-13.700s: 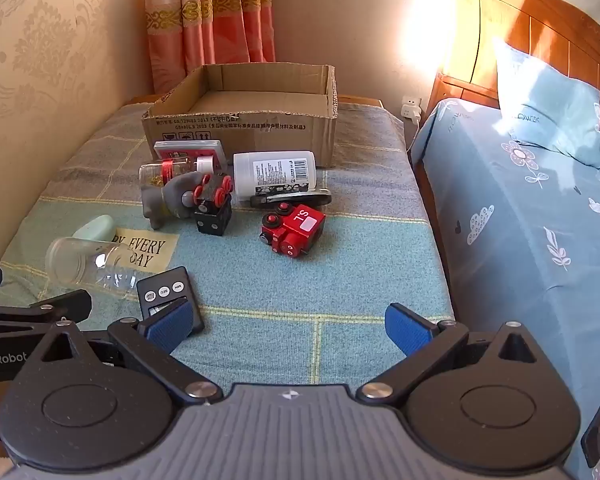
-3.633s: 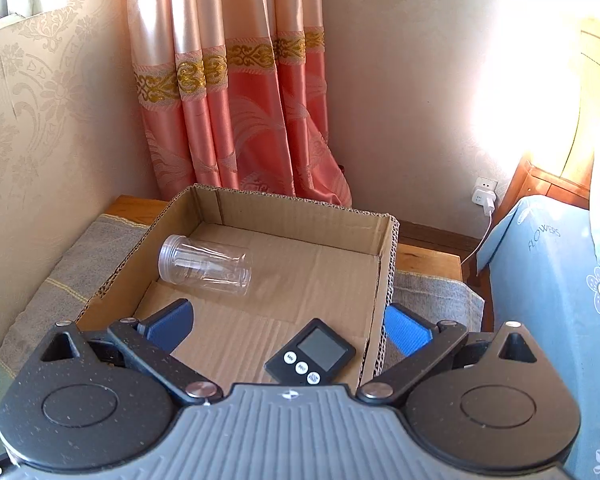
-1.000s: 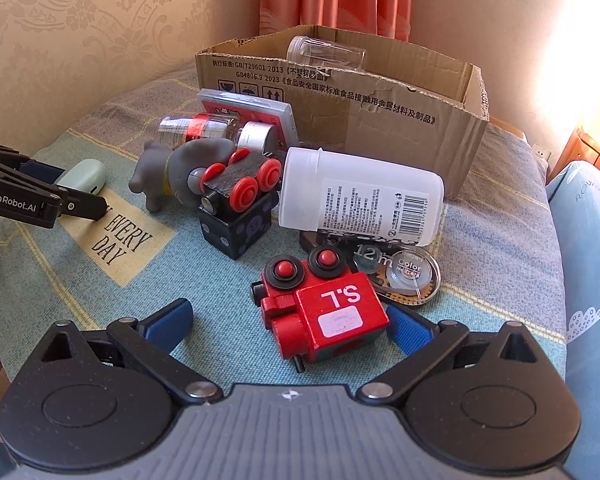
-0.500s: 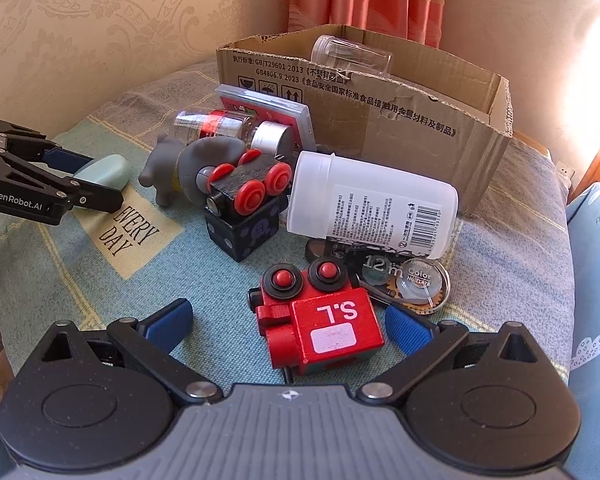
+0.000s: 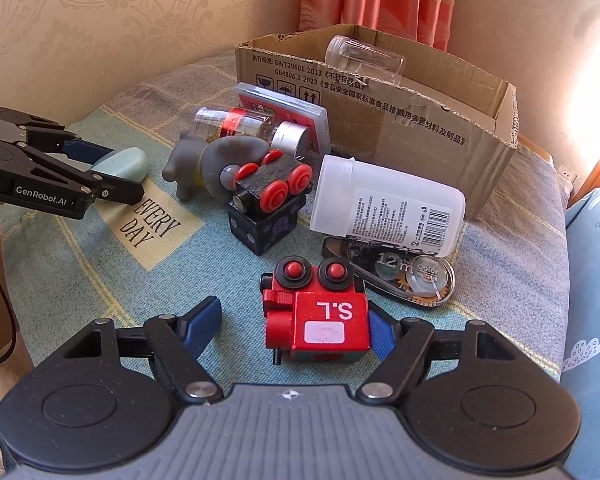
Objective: Organize rigid objects
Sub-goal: 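Grasp the blue case with the left tool while the right tool grasps the red train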
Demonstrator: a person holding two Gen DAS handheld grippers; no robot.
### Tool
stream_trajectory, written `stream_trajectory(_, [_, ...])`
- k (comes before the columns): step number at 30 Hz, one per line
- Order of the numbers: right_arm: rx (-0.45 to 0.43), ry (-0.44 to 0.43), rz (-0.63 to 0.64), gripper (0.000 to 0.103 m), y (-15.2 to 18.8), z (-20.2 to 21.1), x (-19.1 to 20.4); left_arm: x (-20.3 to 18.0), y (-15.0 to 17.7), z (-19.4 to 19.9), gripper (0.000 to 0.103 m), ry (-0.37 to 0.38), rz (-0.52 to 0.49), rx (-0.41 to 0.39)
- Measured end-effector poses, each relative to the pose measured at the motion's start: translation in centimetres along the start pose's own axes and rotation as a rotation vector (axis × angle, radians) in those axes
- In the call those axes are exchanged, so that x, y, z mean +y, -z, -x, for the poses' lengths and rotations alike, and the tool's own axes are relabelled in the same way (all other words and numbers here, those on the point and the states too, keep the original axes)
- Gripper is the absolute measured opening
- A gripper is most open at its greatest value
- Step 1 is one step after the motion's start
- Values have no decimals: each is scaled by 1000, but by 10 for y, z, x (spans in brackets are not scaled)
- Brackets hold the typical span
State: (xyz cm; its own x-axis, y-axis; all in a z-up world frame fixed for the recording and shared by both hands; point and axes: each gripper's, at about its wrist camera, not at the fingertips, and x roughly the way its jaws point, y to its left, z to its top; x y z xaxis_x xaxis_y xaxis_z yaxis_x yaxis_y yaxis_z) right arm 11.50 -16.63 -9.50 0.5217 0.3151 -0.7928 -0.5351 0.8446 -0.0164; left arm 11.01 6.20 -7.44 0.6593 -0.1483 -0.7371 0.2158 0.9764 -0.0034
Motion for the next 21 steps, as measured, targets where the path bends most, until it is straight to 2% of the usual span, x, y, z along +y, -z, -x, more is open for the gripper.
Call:
stream_trajectory(11, [-11,26,-8,71,-1,-1,2,0,1,1,57,-15,36,-11])
stream_trajectory(16, [-10,37,-15,59,-2,1,2,1,1,1,52,-30,54,-12])
stream_trajectory(21, [-5,55,-14,59,-2,3,6,0,1,1,52,-27,41,-8])
